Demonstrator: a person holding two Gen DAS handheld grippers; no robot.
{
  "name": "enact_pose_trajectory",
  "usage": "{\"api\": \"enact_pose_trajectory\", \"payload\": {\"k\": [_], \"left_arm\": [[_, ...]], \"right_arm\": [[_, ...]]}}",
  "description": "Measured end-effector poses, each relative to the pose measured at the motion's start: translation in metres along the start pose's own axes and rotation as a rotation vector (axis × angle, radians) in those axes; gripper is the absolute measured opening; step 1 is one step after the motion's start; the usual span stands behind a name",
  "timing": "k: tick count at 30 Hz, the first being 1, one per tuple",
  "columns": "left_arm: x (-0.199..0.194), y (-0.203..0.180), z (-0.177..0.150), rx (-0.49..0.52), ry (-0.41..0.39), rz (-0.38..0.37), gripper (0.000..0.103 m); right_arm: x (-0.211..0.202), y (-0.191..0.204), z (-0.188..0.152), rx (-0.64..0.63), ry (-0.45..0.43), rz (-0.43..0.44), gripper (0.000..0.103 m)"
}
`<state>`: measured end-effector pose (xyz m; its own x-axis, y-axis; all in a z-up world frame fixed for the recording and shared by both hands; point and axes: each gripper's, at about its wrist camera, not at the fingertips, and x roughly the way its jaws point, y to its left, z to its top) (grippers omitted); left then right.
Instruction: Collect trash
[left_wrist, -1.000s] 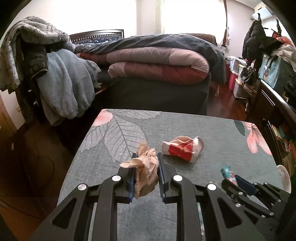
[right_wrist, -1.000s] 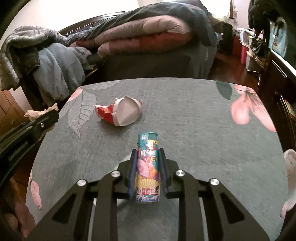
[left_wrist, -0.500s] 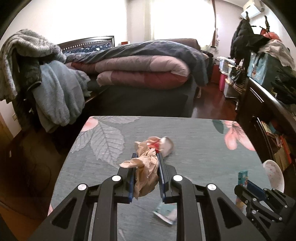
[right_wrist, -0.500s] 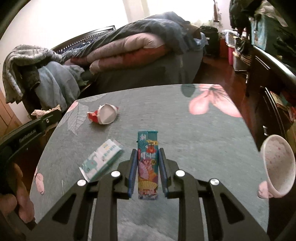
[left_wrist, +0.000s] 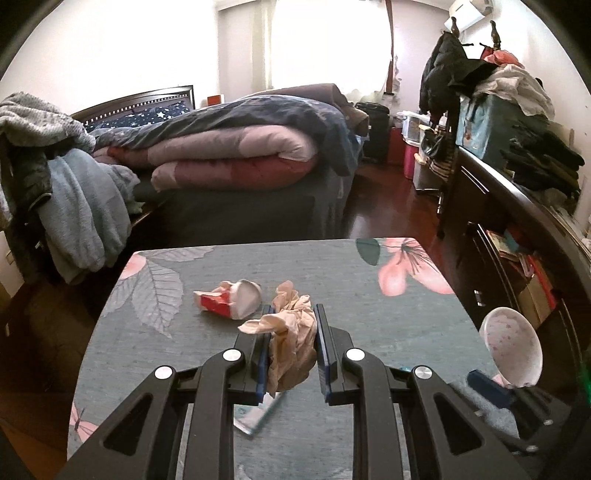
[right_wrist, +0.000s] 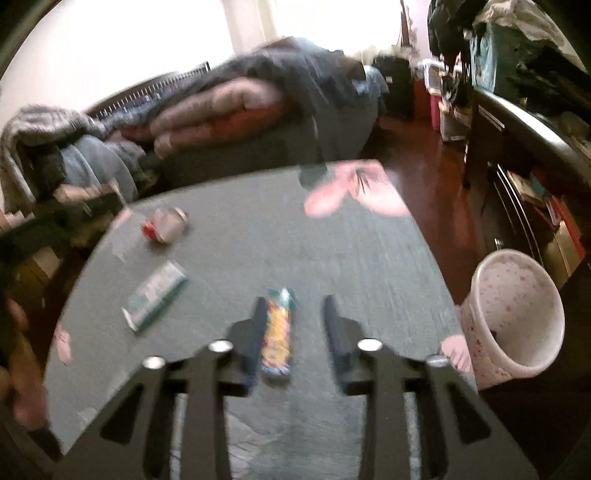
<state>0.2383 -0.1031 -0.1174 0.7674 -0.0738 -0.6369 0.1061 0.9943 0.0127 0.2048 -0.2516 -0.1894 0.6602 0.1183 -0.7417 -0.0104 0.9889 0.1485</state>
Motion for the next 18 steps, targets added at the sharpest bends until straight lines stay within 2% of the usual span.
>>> {"api": "enact_pose_trajectory", "payload": {"k": [4, 6, 8, 10, 11, 18], "left_arm": [[0.001, -0.007, -0.003, 0.01, 0.009, 0.002, 0.021], [0.002, -0.006, -0.004, 0.013, 0.014, 0.007, 0.021], [0.003, -0.005, -0.005, 0.013, 0.017, 0.013, 0.021], [0.004, -0.002, -0.006, 0.012, 0.018, 0.021, 0.021], [0.005, -0.001, -0.006, 0.009, 0.02, 0.023, 0.021], [0.003, -0.003, -0.006, 0.006, 0.018, 0.026, 0.021]], "right_arm": [[0.031, 0.012, -0.009, -0.035, 0.076, -0.005, 0.045], [0.042, 0.02, -0.013, -0.06, 0.092, -0.01, 0.046], [0.043, 0.028, -0.015, -0.098, 0.067, -0.045, 0.046], [0.045, 0.033, -0.016, -0.125, 0.061, -0.059, 0.037], [0.046, 0.034, -0.017, -0.14, 0.057, -0.064, 0.023], [0.026, 0.024, -0.014, -0.118, 0.016, -0.054, 0.023]]}}
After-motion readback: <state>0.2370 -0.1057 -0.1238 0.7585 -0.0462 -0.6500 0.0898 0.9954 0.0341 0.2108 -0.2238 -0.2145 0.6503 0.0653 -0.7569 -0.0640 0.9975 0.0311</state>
